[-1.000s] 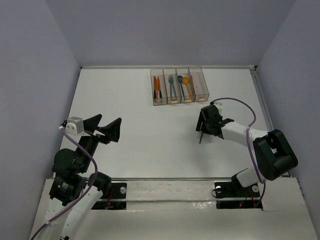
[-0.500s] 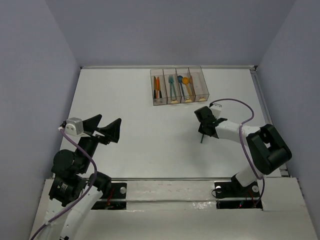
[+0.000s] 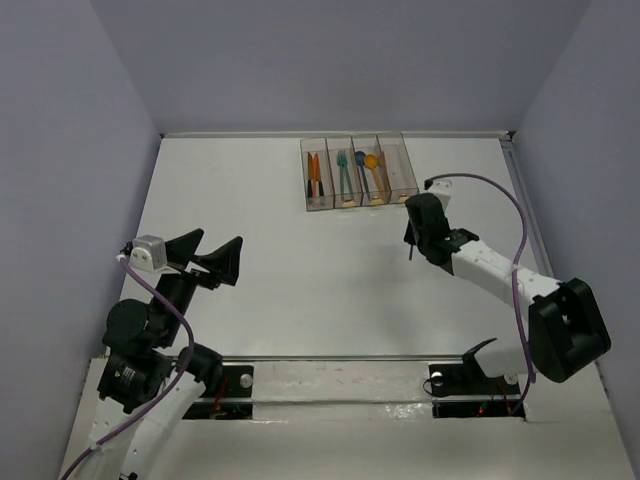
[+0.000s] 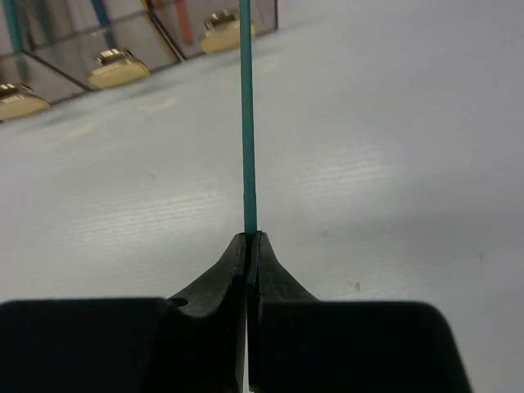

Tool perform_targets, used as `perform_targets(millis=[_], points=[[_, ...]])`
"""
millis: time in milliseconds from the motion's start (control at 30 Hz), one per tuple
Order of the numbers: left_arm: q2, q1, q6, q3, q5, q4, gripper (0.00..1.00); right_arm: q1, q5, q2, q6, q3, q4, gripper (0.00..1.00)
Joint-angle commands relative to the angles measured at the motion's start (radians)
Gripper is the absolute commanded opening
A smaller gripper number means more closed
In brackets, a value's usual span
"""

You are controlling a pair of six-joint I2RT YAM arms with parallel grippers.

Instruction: Sort the eating utensils into containers

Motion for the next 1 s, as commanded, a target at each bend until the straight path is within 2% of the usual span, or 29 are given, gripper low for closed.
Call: perform_targets(millis=[0,167,200,367,433,533,800,900,967], points=[[0.002,-0.004,0.012,0.034,-0.002,0.036,0.99,-0.055,-0.093,0.058,-0.278,0.182,0.208,0.0],[0.024,-0.004,0.014,0.034,-0.005,0.034,0.99,-0.166,-0.296,0.294,-0.382,0.432,0.247,0.0],[0.027,-0.004,0.015,0.035,-0.005,0.035,0.99,-0.176,-0.309,0.336,-0.398,0.531,0.241,0.0],[0.038,0.005,0.017,0.037,-0.008,0.035,0.99,-0.223,-0.364,0.569,-0.464,0.797,0.141,0.0],[0.05,0.014,0.018,0.035,-0.006,0.036,0.99,-0.259,-0.404,0.679,-0.473,0.889,0.109,0.0],[0.058,0.014,0.018,0.037,-0.005,0.039,0.99,-0.268,-0.433,0.745,-0.482,0.992,0.08,0.0],[0.071,0.032,0.02,0.035,0.003,0.042,0.99,-0.268,-0.435,0.838,-0.487,1.021,0.069,0.03],[0.075,0.032,0.018,0.037,0.005,0.043,0.99,-0.268,-0.424,0.862,-0.493,1.032,0.052,0.08],[0.073,0.032,0.02,0.037,0.005,0.042,0.99,-0.268,-0.417,0.861,-0.488,1.025,0.044,0.14]])
